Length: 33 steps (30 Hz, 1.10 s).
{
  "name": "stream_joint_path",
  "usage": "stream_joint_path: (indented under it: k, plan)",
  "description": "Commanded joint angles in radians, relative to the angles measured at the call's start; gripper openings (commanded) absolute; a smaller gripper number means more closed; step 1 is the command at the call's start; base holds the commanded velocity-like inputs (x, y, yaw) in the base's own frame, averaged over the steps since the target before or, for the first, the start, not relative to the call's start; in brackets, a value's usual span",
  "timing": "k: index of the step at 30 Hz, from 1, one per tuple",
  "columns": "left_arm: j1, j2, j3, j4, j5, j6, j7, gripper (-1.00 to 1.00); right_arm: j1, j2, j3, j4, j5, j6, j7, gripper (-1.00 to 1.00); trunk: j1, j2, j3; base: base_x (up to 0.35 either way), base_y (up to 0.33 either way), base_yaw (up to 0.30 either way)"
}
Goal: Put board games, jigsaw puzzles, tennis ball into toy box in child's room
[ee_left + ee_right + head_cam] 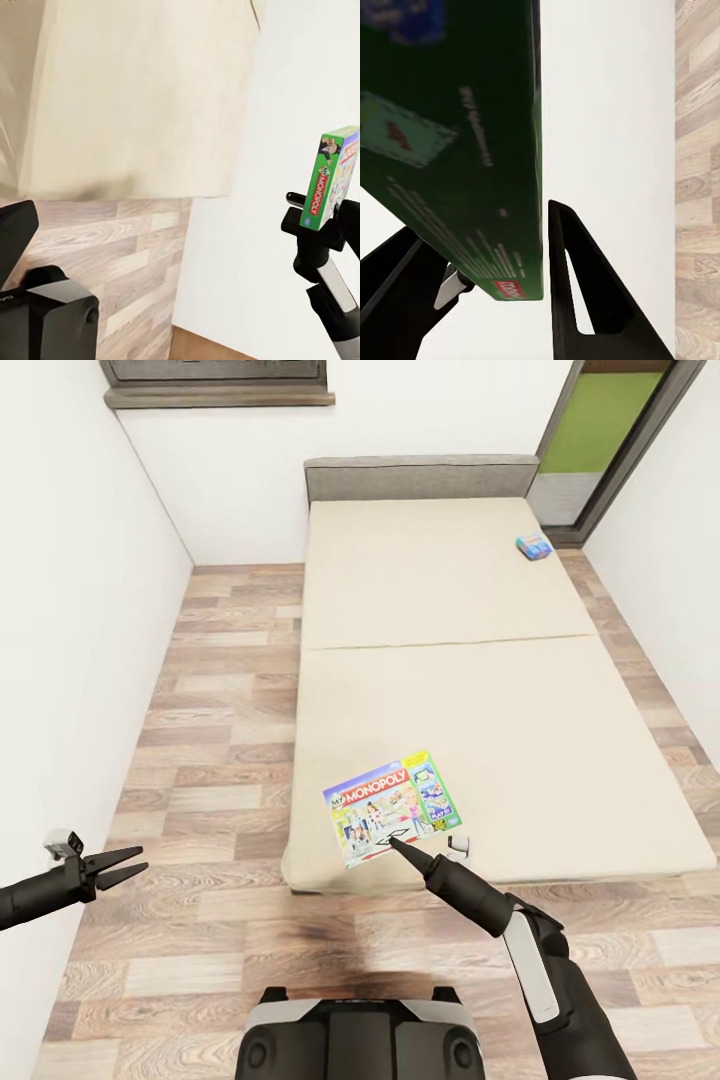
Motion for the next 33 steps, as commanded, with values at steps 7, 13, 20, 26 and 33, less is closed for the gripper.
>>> stream_joint_path:
  k: [7, 13, 20, 26, 33]
  plan:
    - [0.000, 0.000, 0.000, 0.000, -0.001, 0.011, -0.004, 1.00, 0.000, 0.001, -0.002, 0.000, -0.002, 0.007, 0.002, -1.00, 0.001, -0.001, 0.011, -0.032, 0.000, 0.000]
    - [0.000, 0.002, 0.000, 0.000, -0.001, 0.010, -0.004, 1.00, 0.000, 0.001, -0.002, 0.000, -0.002, 0.007, 0.002, -1.00, 0.001, -0.001, 0.020, -0.082, 0.000, 0.000]
    - [0.000, 0.001, 0.000, 0.000, -0.001, 0.010, -0.004, 1.00, 0.000, 0.001, -0.002, 0.000, -0.002, 0.007, 0.002, -1.00, 0.001, -0.001, 0.032, -0.087, 0.000, 0.000]
    - [0.000, 0.000, 0.000, 0.000, -0.001, 0.010, -0.004, 1.00, 0.000, 0.001, -0.002, 0.000, -0.003, 0.007, 0.002, -1.00, 0.001, -0.001, 0.042, -0.087, 0.000, -0.036]
    - [0.000, 0.000, 0.000, 0.000, -0.001, 0.010, -0.004, 1.00, 0.000, 0.001, -0.002, 0.000, -0.003, 0.007, 0.002, -1.00, 0.001, -0.001, 0.054, -0.102, 0.000, -0.121]
